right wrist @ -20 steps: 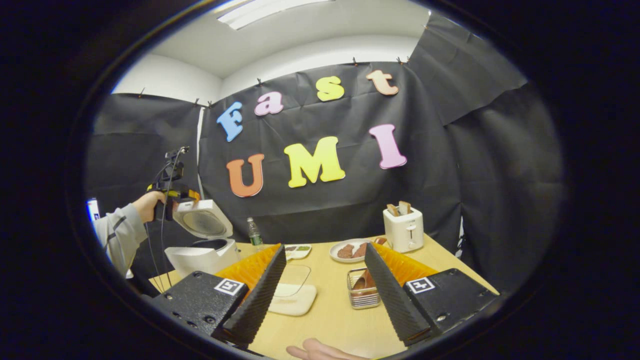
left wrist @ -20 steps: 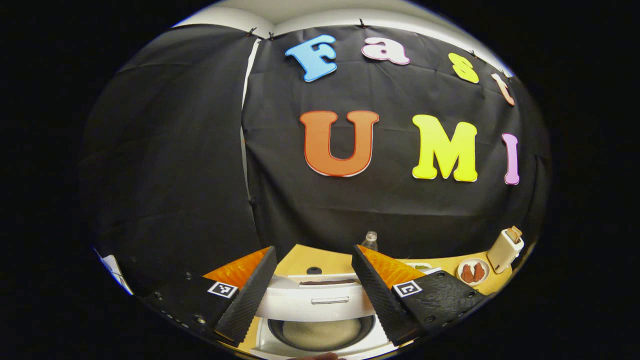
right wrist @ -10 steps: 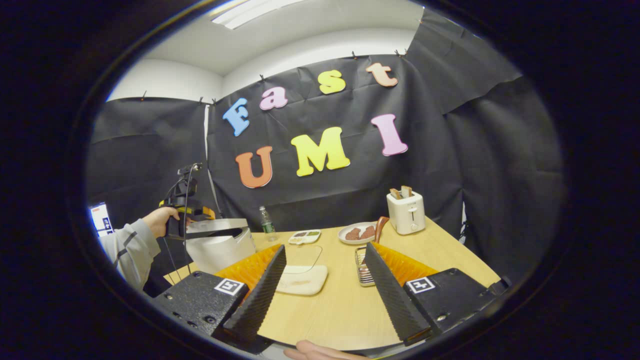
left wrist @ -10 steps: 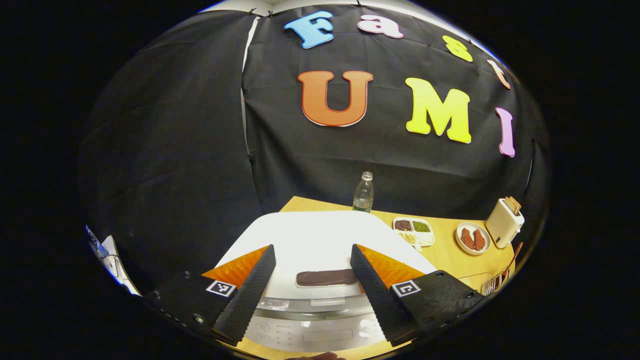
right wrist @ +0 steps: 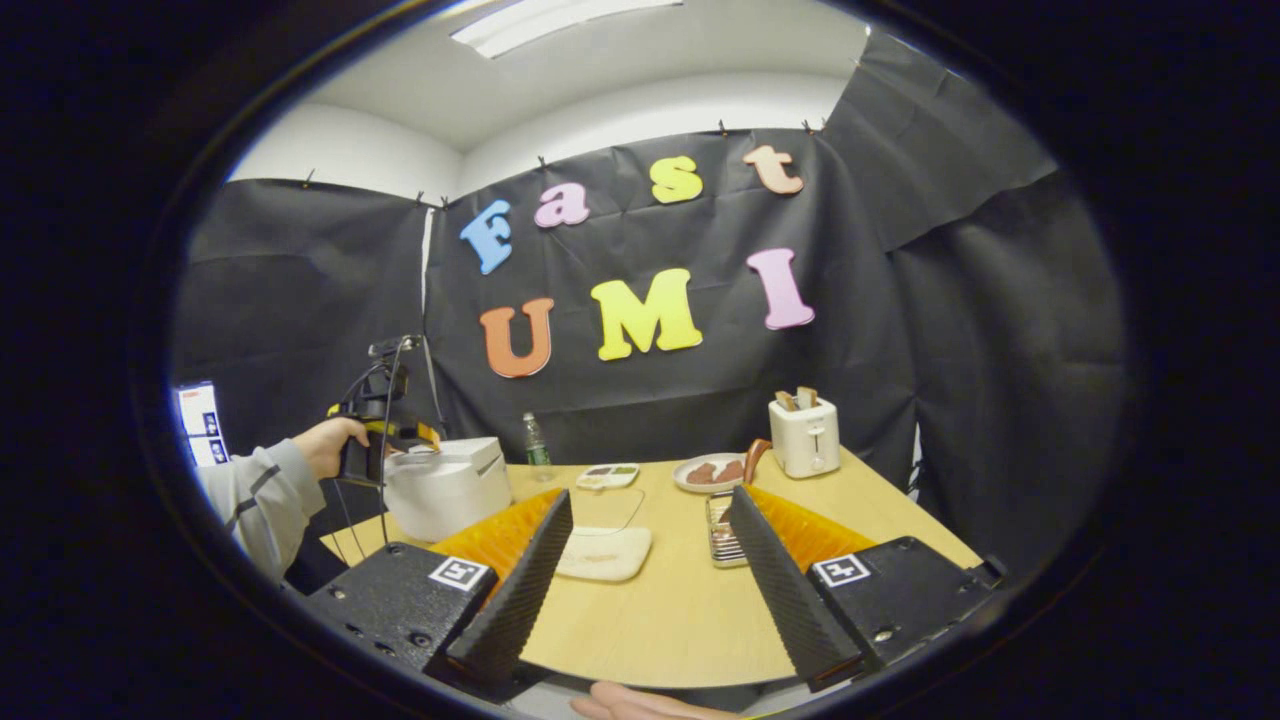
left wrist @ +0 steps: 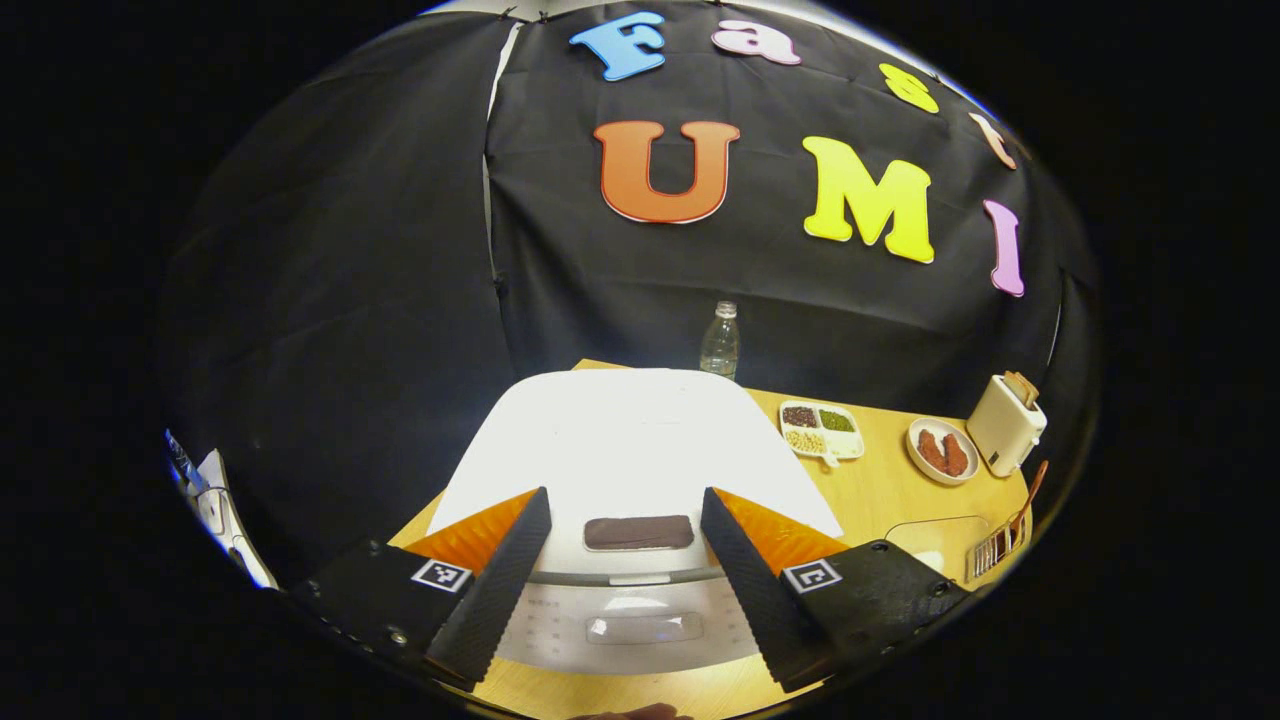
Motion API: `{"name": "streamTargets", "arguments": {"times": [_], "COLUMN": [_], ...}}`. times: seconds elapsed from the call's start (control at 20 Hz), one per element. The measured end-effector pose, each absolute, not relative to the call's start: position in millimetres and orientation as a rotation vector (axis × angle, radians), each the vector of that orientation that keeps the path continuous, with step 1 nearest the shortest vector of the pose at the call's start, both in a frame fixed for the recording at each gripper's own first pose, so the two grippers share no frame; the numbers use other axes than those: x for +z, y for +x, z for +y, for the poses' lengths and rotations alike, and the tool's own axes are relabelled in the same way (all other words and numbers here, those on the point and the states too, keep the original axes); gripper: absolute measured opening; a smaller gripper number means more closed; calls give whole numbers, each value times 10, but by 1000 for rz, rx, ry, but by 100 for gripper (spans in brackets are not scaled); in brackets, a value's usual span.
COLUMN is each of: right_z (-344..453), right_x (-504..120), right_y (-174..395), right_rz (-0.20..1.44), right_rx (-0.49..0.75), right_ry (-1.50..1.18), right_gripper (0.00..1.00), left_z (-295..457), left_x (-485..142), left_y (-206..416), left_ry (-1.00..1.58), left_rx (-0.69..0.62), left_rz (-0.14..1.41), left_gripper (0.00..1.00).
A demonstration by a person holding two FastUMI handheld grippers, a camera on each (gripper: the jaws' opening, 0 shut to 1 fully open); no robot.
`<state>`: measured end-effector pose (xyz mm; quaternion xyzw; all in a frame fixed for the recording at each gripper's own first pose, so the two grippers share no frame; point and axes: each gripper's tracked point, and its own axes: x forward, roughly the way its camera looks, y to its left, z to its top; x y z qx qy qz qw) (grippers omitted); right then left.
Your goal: Close the left gripper, press the button to open the rice cooker; take a wooden spoon from the chopstick holder with the right hand, scoop a spoonful of rice and pour it into the rice cooker, then put the wooden spoon back into the chopstick holder.
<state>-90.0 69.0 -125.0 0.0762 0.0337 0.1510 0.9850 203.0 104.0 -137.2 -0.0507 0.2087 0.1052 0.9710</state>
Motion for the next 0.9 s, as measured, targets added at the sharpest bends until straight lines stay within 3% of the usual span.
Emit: {"name": "streamTargets", "arguments": {"times": [0.1,0.15,0.2,0.45,0.5,0.6,0.65,0.85,0.9], "right_z": [725,748,757,799,785,778,752,625,591], "right_x": [-1265,-1247,-1233,-1216,-1232,-1274,-1276,-1223,-1207], "right_y": [-909,-924,-928,-931,-914,-893,-896,-876,-872], "right_rz": [76,76,76,71,75,90,94,86,83], "right_rx": [297,303,303,314,309,304,300,267,261], "right_ry": [150,151,150,150,151,153,154,144,142], "right_gripper": [96,100,96,96,100,96,100,100,95], "left_z": [1009,1005,997,1002,1004,992,996,1009,975], "left_x": [-1439,-1502,-1549,-1624,-1622,-1645,-1642,-1569,-1538], "left_y": [2019,1994,1975,1981,1997,2020,2019,1986,1984], "left_ry": [-116,-120,-119,-73,-70,-79,-85,-63,-68], "left_rx": [216,216,218,256,263,265,265,269,256], "left_rz": [434,456,474,495,492,473,463,423,411], "left_gripper": [98,98,98,98,99,99,99,98,98]}}
